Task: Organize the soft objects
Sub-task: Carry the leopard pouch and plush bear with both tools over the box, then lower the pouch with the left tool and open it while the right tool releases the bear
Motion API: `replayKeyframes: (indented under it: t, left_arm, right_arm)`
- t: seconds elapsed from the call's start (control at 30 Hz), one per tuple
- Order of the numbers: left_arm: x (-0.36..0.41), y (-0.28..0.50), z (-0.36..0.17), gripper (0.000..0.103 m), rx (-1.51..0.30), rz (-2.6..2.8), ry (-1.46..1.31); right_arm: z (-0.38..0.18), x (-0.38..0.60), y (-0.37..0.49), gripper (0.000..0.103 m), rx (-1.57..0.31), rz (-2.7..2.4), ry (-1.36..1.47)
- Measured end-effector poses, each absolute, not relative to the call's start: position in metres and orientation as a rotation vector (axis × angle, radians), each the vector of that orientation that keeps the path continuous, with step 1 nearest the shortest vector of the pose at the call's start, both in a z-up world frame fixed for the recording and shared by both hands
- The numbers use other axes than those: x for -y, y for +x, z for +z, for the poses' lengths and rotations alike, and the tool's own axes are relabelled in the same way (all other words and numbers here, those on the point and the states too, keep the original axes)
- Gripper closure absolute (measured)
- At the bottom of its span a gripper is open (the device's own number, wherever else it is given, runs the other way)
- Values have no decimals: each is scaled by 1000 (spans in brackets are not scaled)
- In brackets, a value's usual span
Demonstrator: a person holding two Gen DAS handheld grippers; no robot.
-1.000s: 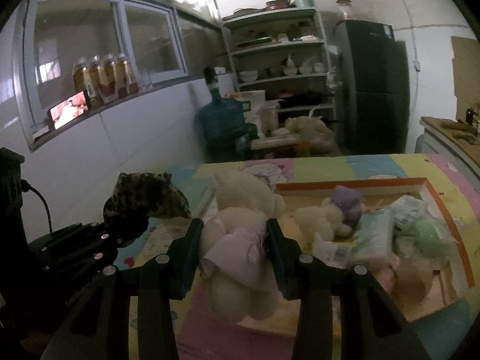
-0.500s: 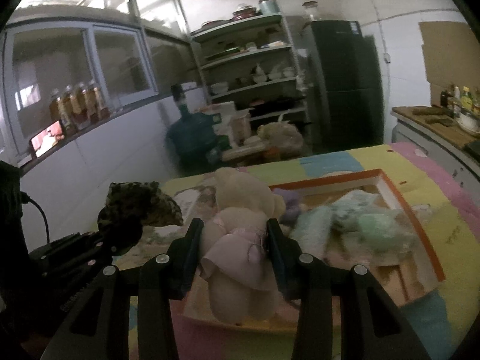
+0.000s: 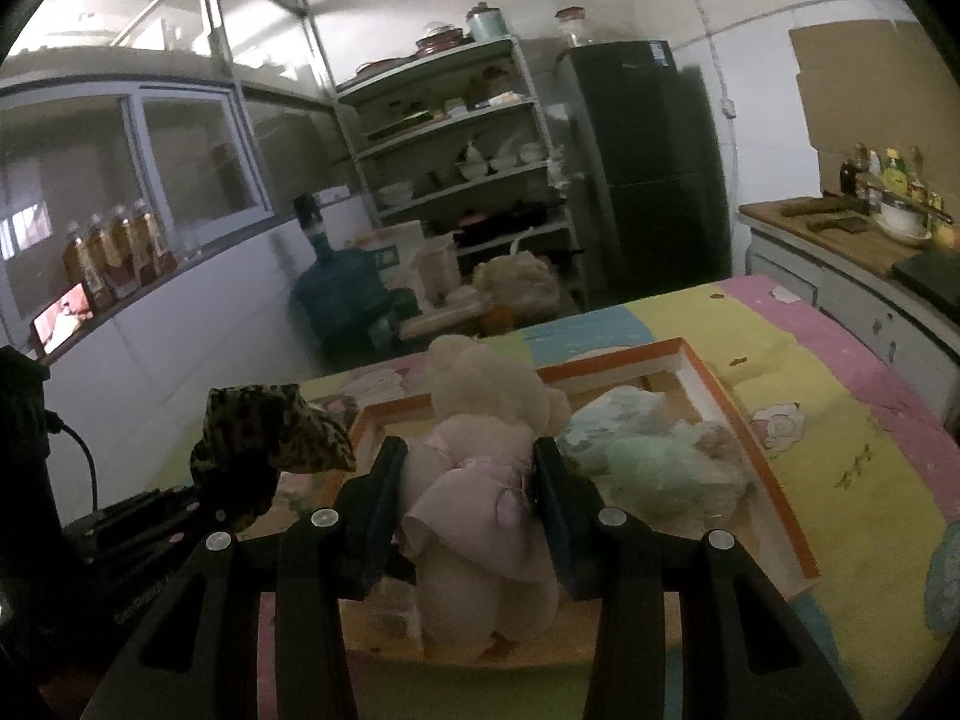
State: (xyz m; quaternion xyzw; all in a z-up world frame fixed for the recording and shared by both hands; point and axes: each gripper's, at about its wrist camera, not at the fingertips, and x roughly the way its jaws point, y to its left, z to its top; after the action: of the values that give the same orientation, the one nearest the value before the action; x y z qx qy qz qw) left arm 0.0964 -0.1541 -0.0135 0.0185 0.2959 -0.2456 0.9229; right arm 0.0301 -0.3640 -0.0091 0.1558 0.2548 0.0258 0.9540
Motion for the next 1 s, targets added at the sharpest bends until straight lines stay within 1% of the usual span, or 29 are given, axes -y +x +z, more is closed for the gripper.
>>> replayKeyframes:
  t: [0.33, 1.0]
  left_arm:
    - [183, 116, -24, 92, -655, -543, 23]
    - [213, 151, -55, 92, -720, -526, 67]
  right_arm:
    - [-16, 382, 41, 59, -526, 45, 337]
    - [-40, 392, 71, 59, -580, 71, 355]
